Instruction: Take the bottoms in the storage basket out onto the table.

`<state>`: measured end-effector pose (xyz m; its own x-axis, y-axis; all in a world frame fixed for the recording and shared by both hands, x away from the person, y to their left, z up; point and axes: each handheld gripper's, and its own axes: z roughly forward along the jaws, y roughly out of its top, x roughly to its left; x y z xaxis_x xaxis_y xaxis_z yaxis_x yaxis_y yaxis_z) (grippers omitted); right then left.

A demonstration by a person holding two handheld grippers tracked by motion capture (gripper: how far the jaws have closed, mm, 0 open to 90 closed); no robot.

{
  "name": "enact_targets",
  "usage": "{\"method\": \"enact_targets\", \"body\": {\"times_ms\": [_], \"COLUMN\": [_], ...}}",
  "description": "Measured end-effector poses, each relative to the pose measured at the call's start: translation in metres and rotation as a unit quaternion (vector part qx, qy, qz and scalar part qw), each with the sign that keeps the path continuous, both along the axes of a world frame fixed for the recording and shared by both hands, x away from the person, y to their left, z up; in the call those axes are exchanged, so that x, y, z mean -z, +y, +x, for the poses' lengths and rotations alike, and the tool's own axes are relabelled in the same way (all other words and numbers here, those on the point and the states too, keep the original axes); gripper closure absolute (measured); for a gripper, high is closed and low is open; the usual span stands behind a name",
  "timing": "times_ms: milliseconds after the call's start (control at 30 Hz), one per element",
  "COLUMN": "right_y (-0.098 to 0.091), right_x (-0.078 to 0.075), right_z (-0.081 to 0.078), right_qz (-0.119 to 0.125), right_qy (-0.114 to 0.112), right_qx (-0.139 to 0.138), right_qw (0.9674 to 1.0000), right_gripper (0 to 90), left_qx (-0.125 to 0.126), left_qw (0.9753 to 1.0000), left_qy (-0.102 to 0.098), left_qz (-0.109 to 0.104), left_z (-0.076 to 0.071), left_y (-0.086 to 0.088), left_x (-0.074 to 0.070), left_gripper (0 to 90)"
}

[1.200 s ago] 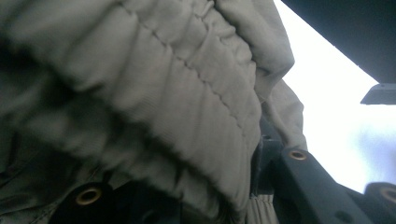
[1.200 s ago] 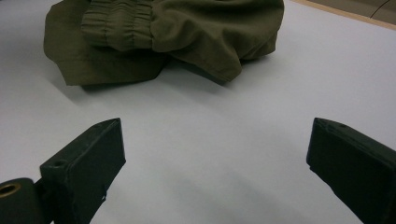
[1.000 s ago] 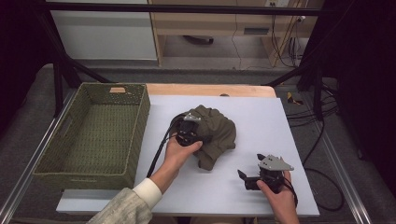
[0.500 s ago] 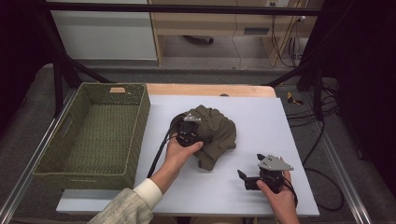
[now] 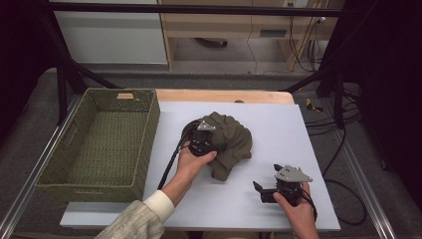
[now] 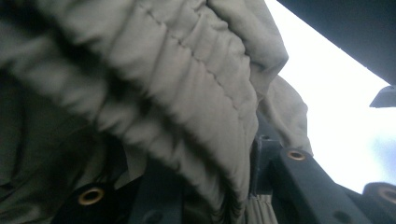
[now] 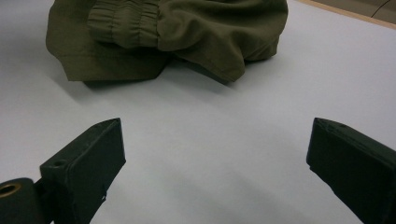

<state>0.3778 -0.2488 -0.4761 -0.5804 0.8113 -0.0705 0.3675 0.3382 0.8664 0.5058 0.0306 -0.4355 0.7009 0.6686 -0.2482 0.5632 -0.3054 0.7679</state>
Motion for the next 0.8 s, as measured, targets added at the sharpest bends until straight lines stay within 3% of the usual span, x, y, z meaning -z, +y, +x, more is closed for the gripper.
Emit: {"method": "enact_targets", "body": {"times_ms": [133,300,467,533,633,700,800], "right_y": [0.000,-0.001,-0.001,0.000,0.000,0.000,0.000], "right_x": [0.000,0.000,0.000,0.000,0.000,0.000,0.000], "right_z": [0.000,0.000,0.000,0.000,0.000,0.000,-0.001], "right_qz": [0.001,0.001,0.001,0.002,0.002,0.001,0.001], "right_qy": [0.000,-0.001,0.000,0.001,0.001,0.000,0.001], "right_qx": [0.000,0.001,0.000,0.000,0.000,0.000,0.001], "right_qw": [1.0000,1.0000,1.0000,1.0000,1.0000,1.0000,1.0000], "right_gripper": [4.7,4.7,4.7,4.7,4.7,4.7,4.7], "left_qx": [0.006,0.005,-0.002,-0.007,-0.014,-0.020,-0.020], "left_qw": [0.9998,0.9997,0.9999,0.9998,0.9996,0.9994,0.9993], "left_qy": [-0.015,-0.023,-0.004,0.009,0.021,0.026,0.028], "left_qz": [0.008,0.000,-0.010,-0.016,-0.012,-0.013,-0.015], "left_z": [0.000,0.002,0.005,0.005,0.006,0.007,0.006], "left_y": [-0.005,-0.010,-0.009,-0.007,-0.005,-0.004,-0.003], "left_x": [-0.005,-0.010,0.000,0.003,0.003,0.002,0.001], "left_gripper": [73.0,73.1,70.4,65.8,51.7,41.8,33.9]}}
